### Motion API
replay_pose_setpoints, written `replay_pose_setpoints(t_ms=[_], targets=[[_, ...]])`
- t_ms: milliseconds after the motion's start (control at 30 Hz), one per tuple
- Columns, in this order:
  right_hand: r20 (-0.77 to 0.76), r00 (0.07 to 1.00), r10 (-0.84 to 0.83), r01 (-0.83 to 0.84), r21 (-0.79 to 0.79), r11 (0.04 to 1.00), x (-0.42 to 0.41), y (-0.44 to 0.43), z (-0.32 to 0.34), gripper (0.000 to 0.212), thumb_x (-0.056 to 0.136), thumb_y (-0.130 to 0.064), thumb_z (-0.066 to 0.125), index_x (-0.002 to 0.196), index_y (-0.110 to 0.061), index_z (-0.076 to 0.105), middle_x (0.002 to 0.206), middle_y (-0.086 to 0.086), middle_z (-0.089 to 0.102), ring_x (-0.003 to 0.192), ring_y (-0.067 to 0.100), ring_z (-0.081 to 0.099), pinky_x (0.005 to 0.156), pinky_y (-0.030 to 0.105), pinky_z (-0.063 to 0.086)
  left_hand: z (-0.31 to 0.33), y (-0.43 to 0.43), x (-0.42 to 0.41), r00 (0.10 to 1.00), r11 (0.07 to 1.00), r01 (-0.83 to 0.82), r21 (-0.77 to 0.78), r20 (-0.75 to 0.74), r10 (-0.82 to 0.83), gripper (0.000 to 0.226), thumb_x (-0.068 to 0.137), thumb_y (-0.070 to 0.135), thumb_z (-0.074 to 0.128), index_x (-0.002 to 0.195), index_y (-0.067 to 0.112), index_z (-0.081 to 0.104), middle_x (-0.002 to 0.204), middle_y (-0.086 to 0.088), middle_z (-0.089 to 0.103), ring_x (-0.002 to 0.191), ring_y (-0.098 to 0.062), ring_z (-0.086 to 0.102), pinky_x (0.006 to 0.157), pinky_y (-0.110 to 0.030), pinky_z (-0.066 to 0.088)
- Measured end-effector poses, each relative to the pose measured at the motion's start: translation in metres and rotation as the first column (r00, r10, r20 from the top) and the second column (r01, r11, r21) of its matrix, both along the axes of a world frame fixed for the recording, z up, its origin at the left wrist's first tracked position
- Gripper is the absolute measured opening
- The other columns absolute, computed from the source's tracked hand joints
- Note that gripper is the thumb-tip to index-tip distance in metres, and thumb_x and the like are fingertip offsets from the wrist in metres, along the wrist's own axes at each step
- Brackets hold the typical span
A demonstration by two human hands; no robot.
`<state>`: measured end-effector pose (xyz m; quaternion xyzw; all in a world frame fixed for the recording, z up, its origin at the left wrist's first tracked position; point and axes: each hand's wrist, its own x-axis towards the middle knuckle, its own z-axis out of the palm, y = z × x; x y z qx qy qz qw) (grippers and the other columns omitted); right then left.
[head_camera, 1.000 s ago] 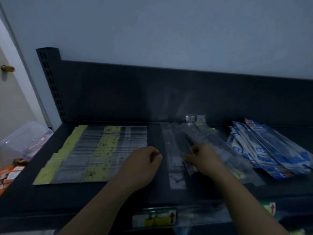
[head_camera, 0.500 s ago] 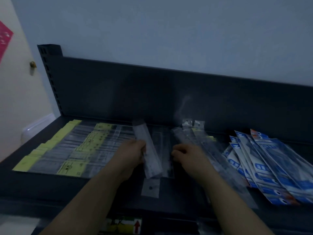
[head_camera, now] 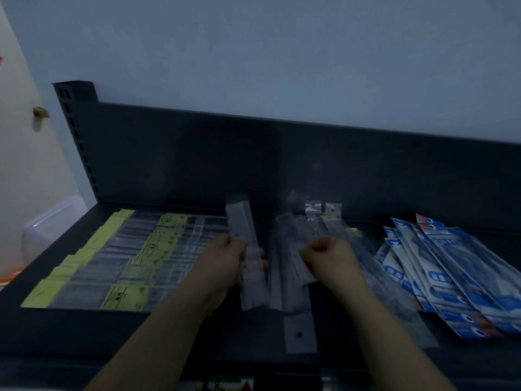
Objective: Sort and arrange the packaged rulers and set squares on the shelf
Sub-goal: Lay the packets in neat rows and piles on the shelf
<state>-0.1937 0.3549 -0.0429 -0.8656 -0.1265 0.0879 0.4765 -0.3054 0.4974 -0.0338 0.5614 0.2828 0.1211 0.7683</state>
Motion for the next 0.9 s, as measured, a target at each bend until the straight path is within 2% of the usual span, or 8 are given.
replay_pose_setpoints(t_ms=[167, 300, 367, 500, 600, 667, 800, 900], targets=[[0.044, 0.998, -0.047, 0.05, -0.081, 0.995, -0.005, -0.012, 0.01, 0.023, 0.089, -0.009, 0.055, 0.067, -0.006, 0.058, 0.058, 0.005, 0.056, 0.049, 0.01, 0.053, 0.048, 0.023, 0.041, -0.001, 0.003, -0.005, 1.0, 1.0, 0.019, 0.004, 0.01, -0.019, 0.019, 0.102, 0.01, 0.036, 0.112, -0.001, 0.048, 0.094, -0.029, 0.068, 0.076, -0.037, 0.069, 0.062, -0.045, 0.06], [-0.324, 0.944, 0.064, 0.081, 0.414, 0.907, -0.024, -0.008, 0.022, 0.024, 0.092, -0.002, 0.053, 0.069, -0.006, 0.057, 0.06, 0.008, 0.057, 0.05, 0.016, 0.055, 0.047, 0.026, 0.05, -0.004, -0.001, 0.002, 0.997, 0.999, -0.022, -0.027, 0.068, 0.023, 0.017, 0.101, 0.007, 0.037, 0.11, -0.002, 0.05, 0.088, -0.023, 0.069, 0.073, -0.031, 0.07, 0.071, -0.049, 0.059], [-0.386, 0.9, 0.202, 0.013, 0.486, 0.874, -0.04, 0.003, 0.019, 0.024, 0.091, 0.0, 0.055, 0.068, -0.006, 0.06, 0.06, 0.01, 0.061, 0.051, 0.016, 0.058, 0.05, 0.026, 0.051, -0.001, -0.008, 0.002, 0.995, 0.999, 0.015, -0.046, 0.097, -0.011, 0.015, 0.099, 0.011, 0.045, 0.1, 0.001, 0.057, 0.082, -0.016, 0.071, 0.071, -0.025, 0.07, 0.076, -0.048, 0.057], [-0.142, 0.968, 0.208, -0.163, 0.279, 0.946, -0.043, 0.007, 0.007, 0.019, 0.091, -0.009, 0.059, 0.074, -0.007, 0.068, 0.067, 0.005, 0.064, 0.059, 0.009, 0.058, 0.061, 0.023, 0.046, -0.006, -0.005, -0.002, 0.992, 0.999, -0.024, 0.023, 0.123, 0.021, 0.01, 0.092, -0.003, 0.049, 0.096, -0.001, 0.057, 0.093, -0.022, 0.071, 0.082, -0.032, 0.07, 0.08, -0.05, 0.057], [0.157, 0.948, 0.278, -0.209, -0.352, 0.912, -0.033, -0.008, 0.003, 0.023, 0.077, -0.036, 0.072, 0.092, -0.02, 0.065, 0.08, -0.008, 0.064, 0.074, 0.007, 0.061, 0.068, 0.025, 0.047, -0.005, 0.009, -0.013, 0.984, 0.999, -0.038, -0.028, 0.172, 0.042, 0.018, 0.097, -0.003, 0.04, 0.112, 0.0, 0.051, 0.093, -0.019, 0.071, 0.078, -0.029, 0.072, 0.067, -0.041, 0.061], [0.103, 0.945, 0.311, -0.216, -0.516, 0.829, -0.035, -0.015, 0.003, 0.032, 0.071, -0.041, 0.075, 0.094, -0.025, 0.06, 0.081, -0.009, 0.063, 0.078, 0.011, 0.061, 0.068, 0.027, 0.049, -0.001, 0.015, -0.021, 0.987, 0.998, -0.017, 0.064, 0.161, 0.006, 0.016, 0.1, 0.004, 0.038, 0.11, 0.007, 0.05, 0.091, -0.017, 0.071, 0.071, -0.024, 0.071, 0.063, -0.036, 0.06], [0.058, 0.953, 0.296, -0.257, -0.36, 0.897, -0.036, -0.017, 0.006, 0.012, 0.079, -0.023, 0.073, 0.081, -0.019, 0.061, 0.067, -0.008, 0.06, 0.06, 0.005, 0.056, 0.056, 0.021, 0.043, 0.004, 0.02, -0.029, 0.996, 0.983, 0.027, 0.184, 0.075, -0.042, 0.015, 0.101, 0.015, 0.041, 0.112, 0.013, 0.051, 0.082, -0.013, 0.065, 0.058, -0.016, 0.059, 0.054, -0.029, 0.056], [-0.091, 0.953, 0.288, -0.278, 0.102, 0.955, -0.036, -0.029, 0.024, 0.007, 0.084, -0.005, 0.068, 0.083, -0.001, 0.062, 0.066, 0.01, 0.062, 0.054, 0.01, 0.059, 0.049, 0.018, 0.043, 0.008, 0.024, -0.03, 0.997, 0.982, 0.059, 0.179, 0.03, -0.066, 0.021, 0.097, 0.025, 0.051, 0.113, 0.011, 0.053, 0.086, -0.01, 0.064, 0.063, -0.015, 0.057, 0.055, -0.028, 0.052]])
